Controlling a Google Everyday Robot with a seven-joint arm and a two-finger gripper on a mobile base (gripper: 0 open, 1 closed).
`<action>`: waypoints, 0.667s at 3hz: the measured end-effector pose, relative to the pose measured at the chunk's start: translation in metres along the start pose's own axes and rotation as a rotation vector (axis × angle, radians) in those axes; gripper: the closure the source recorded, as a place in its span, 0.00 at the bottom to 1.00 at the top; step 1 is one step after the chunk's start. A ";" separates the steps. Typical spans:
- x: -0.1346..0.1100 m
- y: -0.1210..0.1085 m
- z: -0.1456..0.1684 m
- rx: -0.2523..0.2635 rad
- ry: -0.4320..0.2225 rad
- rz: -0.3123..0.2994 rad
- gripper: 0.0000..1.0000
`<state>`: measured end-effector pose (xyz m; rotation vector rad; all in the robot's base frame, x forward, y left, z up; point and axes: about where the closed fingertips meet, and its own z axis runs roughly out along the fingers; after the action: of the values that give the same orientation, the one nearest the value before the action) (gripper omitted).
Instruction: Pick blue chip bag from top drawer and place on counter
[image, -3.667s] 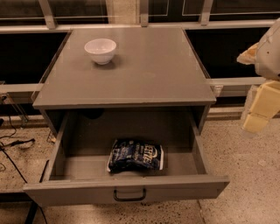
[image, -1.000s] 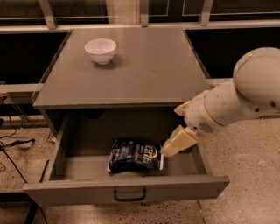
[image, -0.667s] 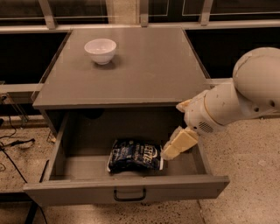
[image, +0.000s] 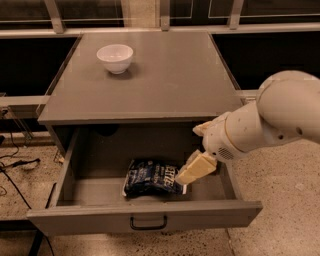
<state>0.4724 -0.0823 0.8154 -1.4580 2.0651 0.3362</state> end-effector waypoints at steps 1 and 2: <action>-0.004 0.006 0.023 -0.001 -0.037 0.002 0.18; -0.007 0.016 0.066 -0.018 -0.065 0.008 0.17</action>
Offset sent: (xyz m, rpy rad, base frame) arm 0.0182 0.0773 -0.0952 0.1123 -0.0059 0.0093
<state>0.4803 -0.0371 0.7647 -1.4312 2.0212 0.4015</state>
